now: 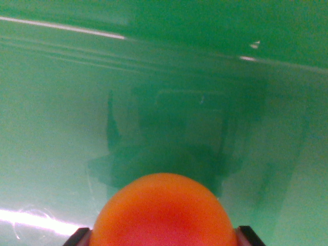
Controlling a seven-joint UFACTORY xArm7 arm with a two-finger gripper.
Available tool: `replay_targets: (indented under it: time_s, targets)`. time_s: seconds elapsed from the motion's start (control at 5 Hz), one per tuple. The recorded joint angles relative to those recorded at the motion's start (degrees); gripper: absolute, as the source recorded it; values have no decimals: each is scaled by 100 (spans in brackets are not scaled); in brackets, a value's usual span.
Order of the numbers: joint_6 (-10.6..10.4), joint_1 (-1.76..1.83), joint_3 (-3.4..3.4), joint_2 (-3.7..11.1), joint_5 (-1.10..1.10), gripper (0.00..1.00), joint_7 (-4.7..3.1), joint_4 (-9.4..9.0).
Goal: Pick fruit
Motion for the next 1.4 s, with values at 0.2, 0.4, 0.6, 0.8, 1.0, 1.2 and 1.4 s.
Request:
replay_targets:
  time_s: [0.2,0.4,0.6,0.8,1.0,1.2,1.4]
  targets:
    - [174,1,1,-61,2,100,-5,113]
    - [174,1,1,-61,2,100,-5,113]
    - [371,2,2,-131,4,100,-11,241]
    - [371,2,2,-131,4,100,-11,241]
    - [587,3,3,-206,6,100,-18,381]
    - [587,3,3,-206,6,100,-18,381]
    - [819,4,4,-288,8,100,-25,531]
